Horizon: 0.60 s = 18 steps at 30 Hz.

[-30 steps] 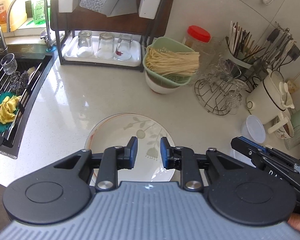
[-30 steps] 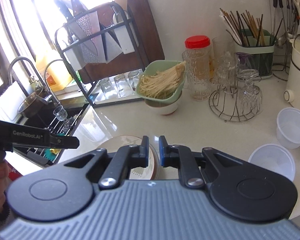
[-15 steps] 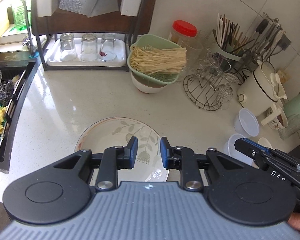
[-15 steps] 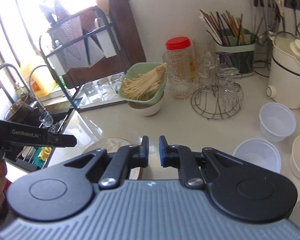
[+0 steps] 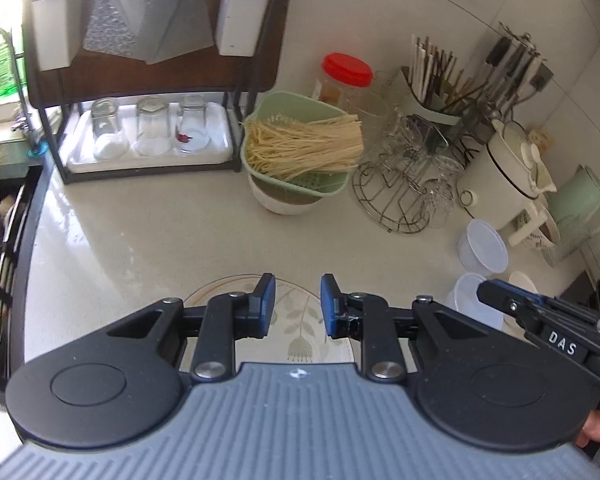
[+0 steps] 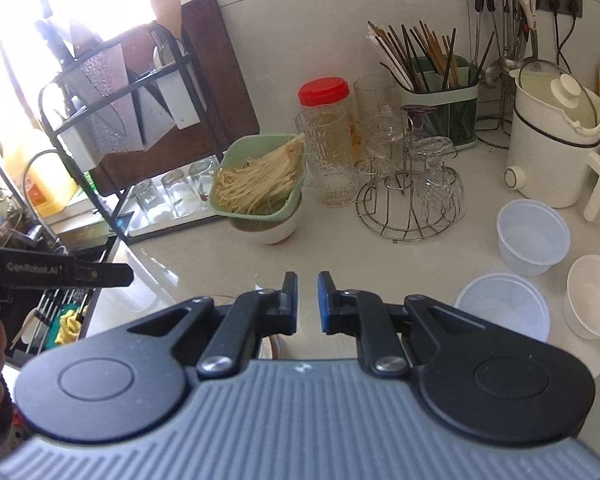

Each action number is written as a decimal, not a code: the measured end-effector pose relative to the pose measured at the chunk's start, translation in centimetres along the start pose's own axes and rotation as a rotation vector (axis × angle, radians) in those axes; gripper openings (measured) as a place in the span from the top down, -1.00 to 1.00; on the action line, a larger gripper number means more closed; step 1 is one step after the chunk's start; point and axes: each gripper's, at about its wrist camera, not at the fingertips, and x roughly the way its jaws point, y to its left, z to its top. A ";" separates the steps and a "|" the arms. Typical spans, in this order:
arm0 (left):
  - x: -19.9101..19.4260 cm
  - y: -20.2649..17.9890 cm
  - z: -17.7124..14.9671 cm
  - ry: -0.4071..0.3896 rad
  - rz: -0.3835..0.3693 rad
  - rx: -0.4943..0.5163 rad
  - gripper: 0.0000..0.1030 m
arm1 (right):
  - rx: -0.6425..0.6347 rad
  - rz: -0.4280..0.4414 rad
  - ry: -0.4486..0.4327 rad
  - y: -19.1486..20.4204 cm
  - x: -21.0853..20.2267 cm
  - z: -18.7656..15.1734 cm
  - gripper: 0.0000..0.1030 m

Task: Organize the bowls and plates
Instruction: 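Open both tools and lift them away from the plate stack rim, then move both tools toward the white plastic bowls by the rice cooker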

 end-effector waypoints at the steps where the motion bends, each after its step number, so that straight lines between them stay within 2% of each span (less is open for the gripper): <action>1: 0.2 0.0 0.0 0.004 -0.005 0.006 0.47 | 0.005 -0.006 0.000 0.2 0.1 0.0 0.73; 10: 2.3 -0.4 0.1 0.050 -0.045 0.054 0.47 | 0.045 -0.060 -0.007 0.8 0.5 -0.5 0.73; 13: 2.7 -1.4 0.2 0.043 -0.047 0.081 0.47 | 0.052 -0.066 0.010 0.2 0.6 -1.0 0.73; 18: 3.4 -3.6 0.8 0.024 -0.049 0.056 0.42 | 0.042 -0.077 0.045 -1.5 1.1 -0.8 0.73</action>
